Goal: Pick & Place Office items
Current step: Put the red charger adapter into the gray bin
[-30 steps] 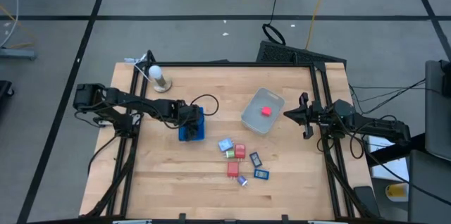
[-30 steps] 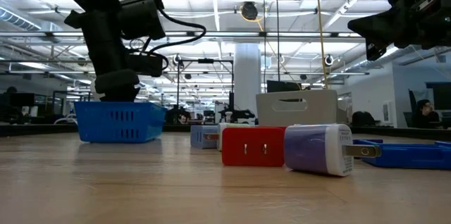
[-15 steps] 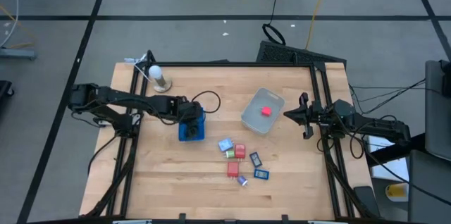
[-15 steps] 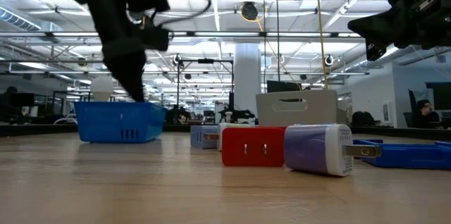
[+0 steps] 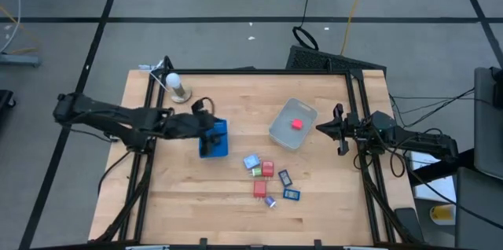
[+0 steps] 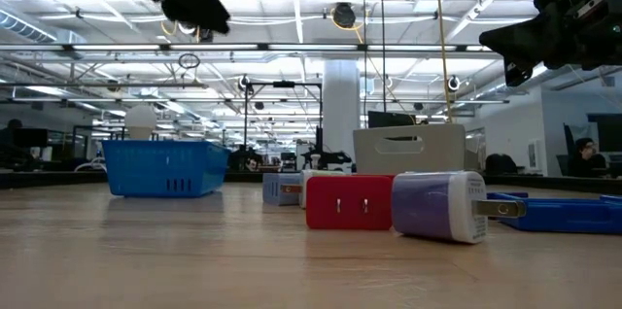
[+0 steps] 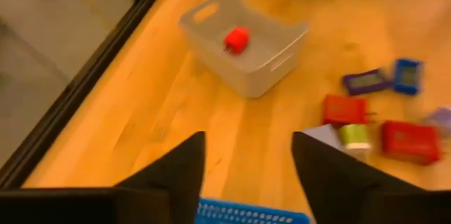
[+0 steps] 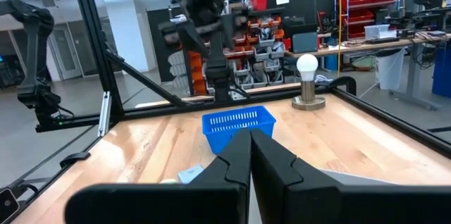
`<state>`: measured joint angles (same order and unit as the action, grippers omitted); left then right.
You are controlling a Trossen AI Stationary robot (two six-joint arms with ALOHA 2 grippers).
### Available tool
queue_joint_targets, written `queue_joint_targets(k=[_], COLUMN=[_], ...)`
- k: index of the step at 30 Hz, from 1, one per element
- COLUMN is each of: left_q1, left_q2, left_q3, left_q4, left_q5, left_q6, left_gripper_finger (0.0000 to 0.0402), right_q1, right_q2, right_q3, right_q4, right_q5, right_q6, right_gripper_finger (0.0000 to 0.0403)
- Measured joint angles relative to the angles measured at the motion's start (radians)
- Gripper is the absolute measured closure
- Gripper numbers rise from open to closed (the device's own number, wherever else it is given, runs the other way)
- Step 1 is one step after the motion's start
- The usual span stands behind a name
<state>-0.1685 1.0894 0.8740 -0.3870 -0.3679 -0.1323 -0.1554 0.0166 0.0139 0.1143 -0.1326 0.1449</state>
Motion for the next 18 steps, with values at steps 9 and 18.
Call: queue_joint_targets(k=[9, 18], left_q1=[-0.167, -0.155], left_q2=[-0.074, -0.189], left_q3=[0.0, -0.043], left_q4=[-0.007, 0.012], left_q5=[-0.081, -0.083], left_q6=[0.082, 0.138], left_gripper_finger=[0.0337, 0.0391], right_q1=[0.0, 0.0], right_q2=[0.0, 0.0], right_q3=[0.0, 0.0], right_q4=[0.0, 0.0], right_q5=[0.0, 0.0], right_q6=[0.0, 0.0], right_gripper_finger=[0.0403, 0.0403])
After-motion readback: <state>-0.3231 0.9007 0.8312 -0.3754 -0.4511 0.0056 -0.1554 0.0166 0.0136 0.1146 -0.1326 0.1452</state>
